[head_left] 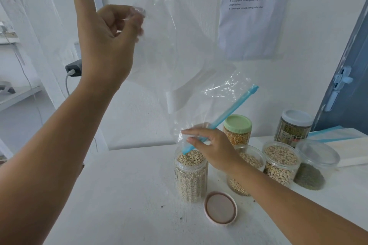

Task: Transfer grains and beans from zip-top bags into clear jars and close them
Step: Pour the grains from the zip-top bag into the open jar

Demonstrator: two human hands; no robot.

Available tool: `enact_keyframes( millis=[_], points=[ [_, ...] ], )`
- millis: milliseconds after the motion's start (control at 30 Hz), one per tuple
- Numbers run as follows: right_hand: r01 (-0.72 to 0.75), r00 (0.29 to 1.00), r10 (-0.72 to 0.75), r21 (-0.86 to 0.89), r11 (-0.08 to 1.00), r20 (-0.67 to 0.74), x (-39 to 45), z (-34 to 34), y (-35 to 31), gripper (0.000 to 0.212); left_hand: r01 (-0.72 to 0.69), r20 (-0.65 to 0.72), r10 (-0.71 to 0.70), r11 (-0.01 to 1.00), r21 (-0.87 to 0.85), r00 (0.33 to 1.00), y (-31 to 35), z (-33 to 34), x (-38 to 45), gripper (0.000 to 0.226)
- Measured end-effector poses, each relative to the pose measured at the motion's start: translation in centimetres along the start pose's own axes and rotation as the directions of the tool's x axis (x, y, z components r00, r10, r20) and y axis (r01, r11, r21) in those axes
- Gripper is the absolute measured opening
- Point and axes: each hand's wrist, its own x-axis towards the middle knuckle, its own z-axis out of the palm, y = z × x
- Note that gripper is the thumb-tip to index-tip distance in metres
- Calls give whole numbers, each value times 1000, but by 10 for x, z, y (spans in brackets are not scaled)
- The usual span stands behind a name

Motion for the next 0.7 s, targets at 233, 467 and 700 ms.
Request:
enact_keyframes(
  millis=[233, 467, 700],
  points=[
    [7, 1000, -8, -27, 1000, -24, 0, 0, 0, 36, -15, -4, 15, 1000, 9, 1000, 0, 1, 2, 38],
    [72, 994, -82, -132, 989, -71, -2, -4, 5, 28, -23, -10, 23, 999, 29, 1000, 0, -1, 4, 38],
    [21, 991, -28, -49, 999, -134, 4, 8, 3, 26, -15, 0, 15, 1000, -16, 1000, 6, 7, 2, 36]
  ],
)
